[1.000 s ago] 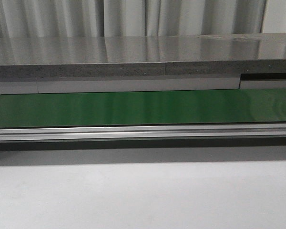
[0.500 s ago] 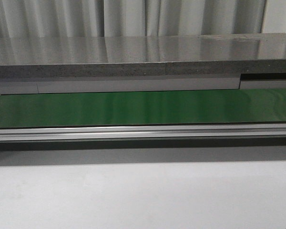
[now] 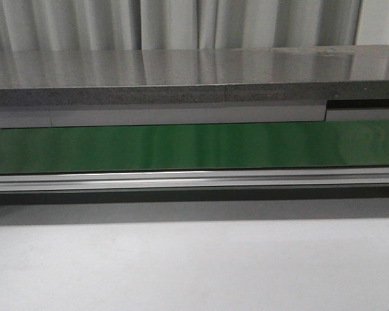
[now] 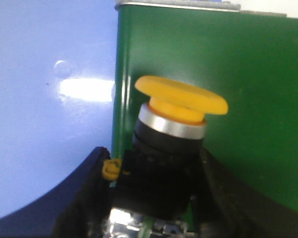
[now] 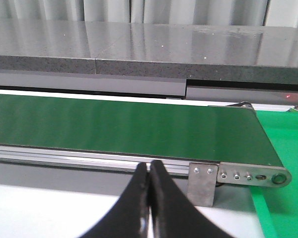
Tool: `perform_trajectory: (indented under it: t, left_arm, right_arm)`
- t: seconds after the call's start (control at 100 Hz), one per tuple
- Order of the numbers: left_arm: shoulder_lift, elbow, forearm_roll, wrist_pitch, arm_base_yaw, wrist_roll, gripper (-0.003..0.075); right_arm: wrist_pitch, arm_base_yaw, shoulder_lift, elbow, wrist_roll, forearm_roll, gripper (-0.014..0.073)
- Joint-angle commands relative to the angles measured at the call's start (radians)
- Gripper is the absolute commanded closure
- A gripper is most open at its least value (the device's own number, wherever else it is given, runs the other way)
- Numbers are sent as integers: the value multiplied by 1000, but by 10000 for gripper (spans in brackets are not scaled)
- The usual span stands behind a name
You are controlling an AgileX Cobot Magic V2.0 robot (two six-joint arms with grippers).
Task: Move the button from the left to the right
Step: 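Carry the button over the belt and release it with the left gripper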
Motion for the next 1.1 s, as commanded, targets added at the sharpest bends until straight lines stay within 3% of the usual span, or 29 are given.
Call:
perform_trajectory:
  t: [0.0, 0.36, 0.5, 0.67, 0.76, 1.09]
  left_arm:
    - [-53, -13, -13, -35, -5, 3, 680]
    - [-53, 24, -50, -65, -5, 3, 651]
    - [-53, 24, -55, -65, -5, 3, 537]
    - [-53, 24, -55, -67, -5, 3, 278]
    - [-53, 24, -55, -67, -5, 3, 185]
    - [-70, 21, -70, -78, -5, 26, 152]
  right_arm:
    - [-73, 0, -13, -17, 0, -12, 660]
    - [-73, 0, -13, -17, 0, -12, 660]
    - [-73, 0, -13, -17, 0, -12, 660]
    - [-73, 0, -13, -17, 0, -12, 660]
    - [-73, 0, -13, -17, 0, -12, 660]
    - [-73, 0, -13, -17, 0, -12, 660]
